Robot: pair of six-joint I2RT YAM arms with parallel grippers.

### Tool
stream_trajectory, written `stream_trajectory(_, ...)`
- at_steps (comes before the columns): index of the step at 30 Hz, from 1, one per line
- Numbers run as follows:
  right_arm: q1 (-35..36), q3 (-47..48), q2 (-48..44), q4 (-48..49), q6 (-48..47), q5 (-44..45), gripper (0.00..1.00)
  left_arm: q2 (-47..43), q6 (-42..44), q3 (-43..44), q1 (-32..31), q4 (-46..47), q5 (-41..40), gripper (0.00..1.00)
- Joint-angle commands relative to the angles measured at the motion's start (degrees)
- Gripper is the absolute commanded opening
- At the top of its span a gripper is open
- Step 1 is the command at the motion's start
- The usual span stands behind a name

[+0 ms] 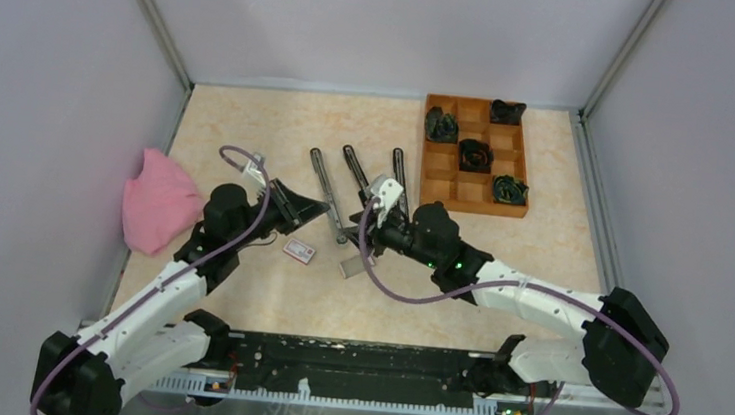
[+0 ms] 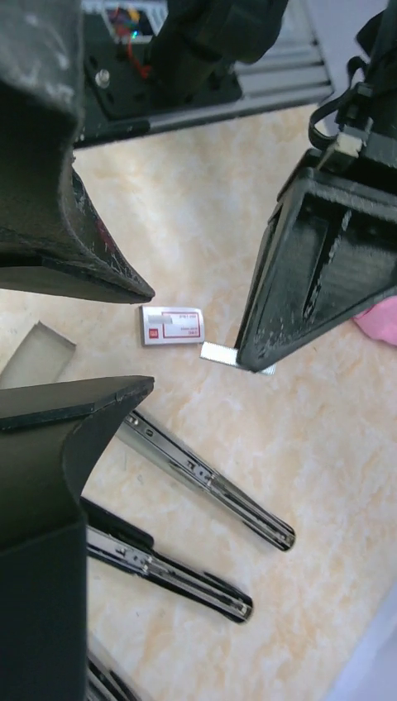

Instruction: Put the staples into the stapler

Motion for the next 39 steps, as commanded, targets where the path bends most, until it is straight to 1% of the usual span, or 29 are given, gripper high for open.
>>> stream_trajectory(1, 3.8, -1.4, -1.2, 5.0, -16.9, 9.4, 0.38, -0.6, -4.3, 2.0, -2.8, -3.1, -8.9, 0.16)
stream_trajectory(3, 5.6, -2.7, -0.8, 7.9, -22.2, 11.3, 0.39, -0.6, -5.7, 2.3, -3.8, -3.8, -11.1, 0.15)
stream_trajectory(6, 7.5, -3.9, 0.2, 10.9, -29.2, 12.7, 0.4, 0.6, -6.9, 3.9, -5.1, -5.7, -13.1, 0.12)
stream_trajectory(8, 8.1, -4.5, 1.1, 12.9, -32.9, 12.9, 0.4, 1.8, -8.0, 5.3, -5.6, -6.9, -13.7, 0.1)
stream_trajectory(10, 8.5, -5.9, 1.9, 17.1, -36.0, 12.6, 0.4, 2.7, -9.2, 6.1, -6.2, -7.4, -14.2, 0.08)
stream_trajectory(13, 9.2, -7.9, 3.1, 23.0, -40.7, 11.2, 0.41, 3.3, -10.7, 6.7, -7.1, -7.6, -15.2, 0.08)
stream_trajectory(16, 9.4, -8.1, 5.1, 26.4, -43.1, 11.5, 0.41, 3.8, -12.1, 7.6, -7.5, -8.9, -16.4, 0.09)
stream_trajectory(22, 10.2, -8.4, 9.1, 34.3, -48.9, 14.9, 0.41, 4.8, -14.2, 9.5, -7.9, -12.4, -18.2, 0.1)
stream_trajectory(27, 10.4, -8.4, 12.2, 40.3, -51.2, 16.7, 0.41, 5.5, -15.7, 9.9, -7.9, -13.3, -18.7, 0.1)
stream_trajectory(33, 10.5, -6.8, 15.1, 41.7, -52.8, 16.5, 0.41, 5.7, -16.3, 10.3, -8.0, -14.0, -18.9, 0.1)
stream_trajectory(39, 11.1, -5.6, 16.9, 40.2, -54.2, 17.1, 0.4, 5.7, -16.3, 10.3, -8.0, -14.2, -19.1, 0.1)
